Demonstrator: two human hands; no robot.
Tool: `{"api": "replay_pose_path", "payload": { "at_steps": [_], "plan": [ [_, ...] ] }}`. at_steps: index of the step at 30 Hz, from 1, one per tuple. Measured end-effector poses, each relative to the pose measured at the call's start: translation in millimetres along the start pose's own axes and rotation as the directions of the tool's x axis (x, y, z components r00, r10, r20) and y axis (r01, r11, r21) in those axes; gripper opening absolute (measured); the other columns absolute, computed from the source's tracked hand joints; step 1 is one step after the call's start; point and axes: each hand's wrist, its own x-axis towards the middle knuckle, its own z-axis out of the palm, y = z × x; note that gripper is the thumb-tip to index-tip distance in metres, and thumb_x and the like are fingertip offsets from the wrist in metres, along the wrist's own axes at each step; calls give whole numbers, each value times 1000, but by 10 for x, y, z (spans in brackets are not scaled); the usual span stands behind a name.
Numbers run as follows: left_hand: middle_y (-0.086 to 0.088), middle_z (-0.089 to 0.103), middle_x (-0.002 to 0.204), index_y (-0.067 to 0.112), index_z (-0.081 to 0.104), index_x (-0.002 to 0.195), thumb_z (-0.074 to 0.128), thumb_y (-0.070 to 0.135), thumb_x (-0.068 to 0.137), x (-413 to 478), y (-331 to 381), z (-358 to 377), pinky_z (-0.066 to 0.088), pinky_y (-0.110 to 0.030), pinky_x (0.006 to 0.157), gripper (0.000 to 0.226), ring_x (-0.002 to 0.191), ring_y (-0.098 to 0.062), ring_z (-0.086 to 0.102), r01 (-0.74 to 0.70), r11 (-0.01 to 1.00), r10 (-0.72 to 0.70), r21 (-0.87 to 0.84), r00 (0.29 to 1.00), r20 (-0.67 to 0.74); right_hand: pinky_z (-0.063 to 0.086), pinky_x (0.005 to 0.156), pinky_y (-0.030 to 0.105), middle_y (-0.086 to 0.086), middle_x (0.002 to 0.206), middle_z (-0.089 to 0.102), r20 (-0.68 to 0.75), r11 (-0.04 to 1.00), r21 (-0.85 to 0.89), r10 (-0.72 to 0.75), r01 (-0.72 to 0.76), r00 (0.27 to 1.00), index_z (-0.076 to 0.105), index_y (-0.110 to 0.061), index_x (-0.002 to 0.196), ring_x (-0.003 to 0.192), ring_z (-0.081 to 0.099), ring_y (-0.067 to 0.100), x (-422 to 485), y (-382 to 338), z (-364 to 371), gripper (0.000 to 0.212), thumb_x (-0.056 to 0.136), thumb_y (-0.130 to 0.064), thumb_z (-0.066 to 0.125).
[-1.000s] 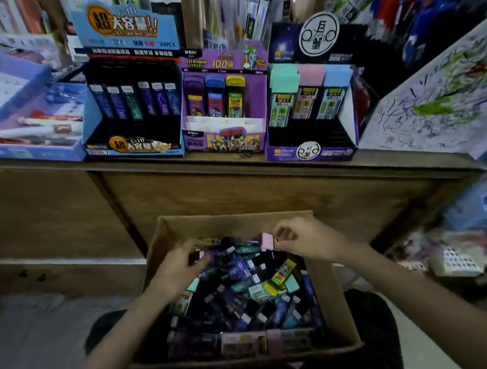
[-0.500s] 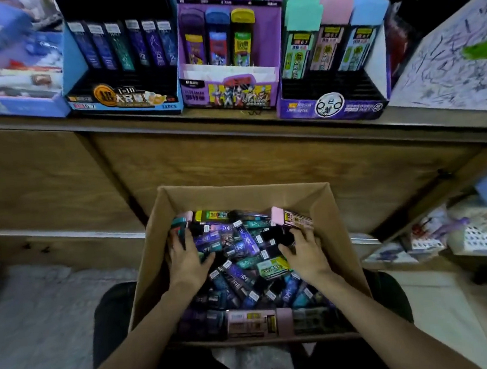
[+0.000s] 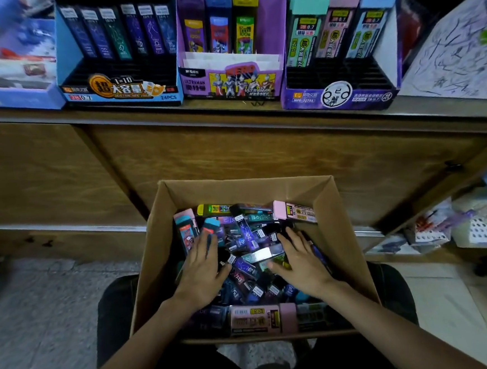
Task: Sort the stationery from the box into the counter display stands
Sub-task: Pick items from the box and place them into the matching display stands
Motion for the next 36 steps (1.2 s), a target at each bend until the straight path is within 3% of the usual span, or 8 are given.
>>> {"api": "replay_pose_path", "payload": {
  "at_steps": [4, 6, 10, 18, 23, 27, 31, 36],
  "plan": [
    [-16, 43, 136, 6, 42, 136, 50, 20, 96, 30, 68, -159, 32, -37, 103, 43, 124, -31, 39, 17, 979, -77, -202, 953, -292, 5, 116, 35, -8, 159, 1, -21, 991, 128, -27, 29, 999, 23, -23, 149, 145, -6, 13, -55, 3, -84, 68, 92, -58, 36],
    [-20, 45, 125, 3, 48, 127, 59, 20, 92, 101, 59, -228, 35, -42, 99, 40, 115, -34, 42, 153, 936, -268, -316, 893, -361, 11, 115, 33, -4, 157, 13, -109, 981, 192, 8, 13, 994, 35, -21, 144, 145, 6, 16, -30, -31, -96, 57, 95, -49, 42],
    [-27, 44, 123, -7, 44, 120, 70, 25, 84, 242, 13, -282, 35, -44, 99, 55, 116, -41, 43, 373, 783, -533, -498, 815, -227, 26, 112, 34, 5, 148, 28, -256, 976, 207, 123, -70, 959, 42, -15, 138, 138, 22, 23, 87, -76, -96, 54, 92, -41, 55],
    [-26, 45, 121, 2, 42, 129, 75, 35, 78, 280, 31, -174, 38, -44, 94, 69, 111, -44, 45, 395, 831, -494, -393, 848, -191, 32, 107, 41, 10, 139, 34, -226, 974, 164, 190, -155, 955, 43, -16, 136, 127, 32, 33, 419, -187, -143, 61, 86, -47, 60],
    [-21, 47, 126, 4, 53, 112, 72, 35, 80, 264, 24, -142, 44, -44, 91, 48, 107, -37, 47, 332, 870, -411, -365, 897, -161, 32, 108, 41, 10, 138, 30, -137, 956, 258, 180, -140, 974, 39, -15, 137, 128, 35, 33, 468, -235, -88, 68, 83, -45, 66],
    [-17, 39, 132, 7, 57, 112, 68, 38, 84, 213, 11, -125, 44, -42, 94, 44, 109, -33, 48, 338, 890, -385, -307, 917, -108, 39, 92, 36, 10, 117, 48, -139, 965, 225, 170, -136, 976, 48, -8, 113, 113, 44, 28, 490, -252, -54, 53, 82, -48, 66],
    [-17, 34, 134, 6, 58, 111, 71, 36, 82, 198, 3, -132, 40, -37, 98, 44, 113, -33, 44, 331, 891, -364, -310, 930, -52, 39, 81, 27, 11, 116, 55, -65, 882, 440, 221, -171, 973, 49, -6, 116, 106, 52, 23, 501, -256, -95, 51, 82, -36, 71],
    [-17, 41, 122, 6, 60, 107, 70, 36, 82, 205, 7, -178, 40, -33, 89, 41, 105, -31, 48, 312, 907, -330, -282, 944, -16, 39, 85, 27, 3, 103, 53, 142, 789, 569, 184, -233, 973, 53, -11, 110, 102, 51, 19, 542, -274, -199, 43, 79, -32, 75]
  ]
}}
